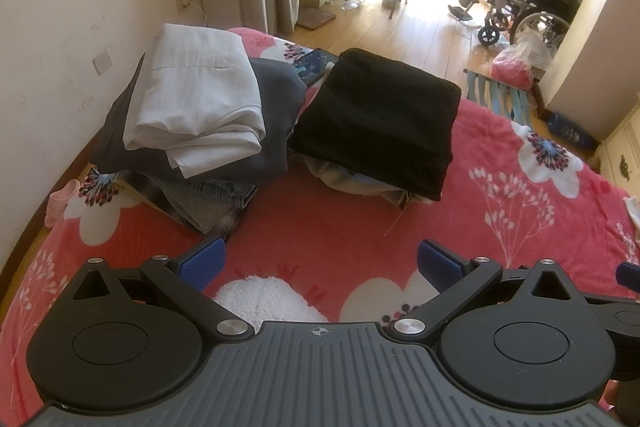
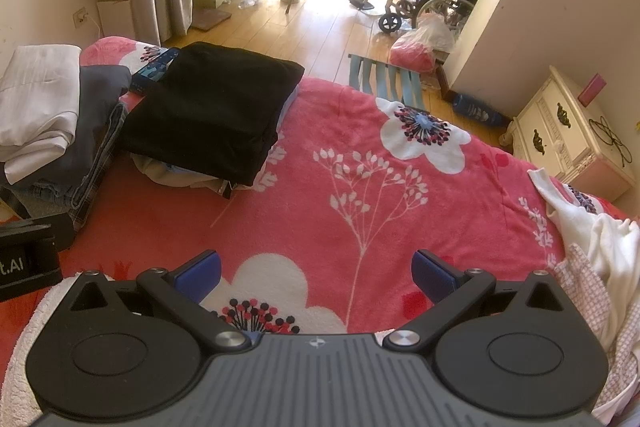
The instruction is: Fold clothes
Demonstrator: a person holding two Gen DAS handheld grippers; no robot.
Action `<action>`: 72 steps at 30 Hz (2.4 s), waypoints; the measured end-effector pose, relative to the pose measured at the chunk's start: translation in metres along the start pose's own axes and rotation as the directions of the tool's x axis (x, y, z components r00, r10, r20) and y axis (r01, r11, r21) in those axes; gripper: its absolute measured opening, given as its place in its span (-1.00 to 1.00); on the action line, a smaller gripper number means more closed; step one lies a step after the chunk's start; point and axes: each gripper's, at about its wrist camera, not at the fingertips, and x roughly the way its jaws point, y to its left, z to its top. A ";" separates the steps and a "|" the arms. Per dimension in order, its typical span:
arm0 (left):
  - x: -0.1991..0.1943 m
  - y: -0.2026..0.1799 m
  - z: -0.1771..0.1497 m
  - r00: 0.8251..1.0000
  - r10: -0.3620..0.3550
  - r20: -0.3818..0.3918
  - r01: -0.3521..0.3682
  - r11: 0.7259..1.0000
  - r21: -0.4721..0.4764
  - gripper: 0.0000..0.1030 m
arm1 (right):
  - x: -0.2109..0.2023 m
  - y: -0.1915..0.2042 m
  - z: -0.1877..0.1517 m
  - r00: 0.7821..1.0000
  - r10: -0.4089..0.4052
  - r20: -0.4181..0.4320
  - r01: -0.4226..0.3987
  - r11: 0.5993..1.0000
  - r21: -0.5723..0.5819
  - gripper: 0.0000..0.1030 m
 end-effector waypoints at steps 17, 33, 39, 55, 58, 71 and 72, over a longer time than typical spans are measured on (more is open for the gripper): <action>0.004 -0.016 -0.002 1.000 -0.009 -0.019 0.009 1.000 0.026 1.00 | 0.006 -0.013 -0.002 1.000 -0.021 -0.016 0.021 0.999 0.034 1.00; 0.009 -0.027 -0.002 0.999 -0.015 -0.039 0.016 0.999 0.028 1.00 | 0.010 -0.024 -0.003 0.999 -0.031 -0.034 0.032 0.999 0.043 1.00; 0.008 -0.027 -0.003 0.999 -0.010 -0.038 0.011 1.000 0.028 1.00 | 0.009 -0.025 -0.004 0.999 -0.029 -0.032 0.030 0.999 0.045 1.00; 0.006 -0.022 -0.003 0.999 -0.007 -0.034 0.008 1.000 0.016 1.00 | 0.007 -0.024 -0.005 0.999 -0.027 -0.025 0.028 0.999 0.043 1.00; 0.006 -0.021 -0.003 0.999 -0.008 -0.034 0.008 1.000 0.013 1.00 | 0.006 -0.023 -0.006 0.999 -0.028 -0.024 0.029 0.999 0.042 1.00; 0.006 -0.018 -0.003 0.999 -0.006 -0.035 0.006 1.000 0.007 1.00 | 0.006 -0.022 -0.004 0.999 -0.018 -0.029 0.019 0.999 0.045 1.00; 0.006 -0.018 -0.003 0.999 -0.006 -0.035 0.006 1.000 0.007 1.00 | 0.006 -0.022 -0.005 0.999 -0.017 -0.029 0.018 0.999 0.045 1.00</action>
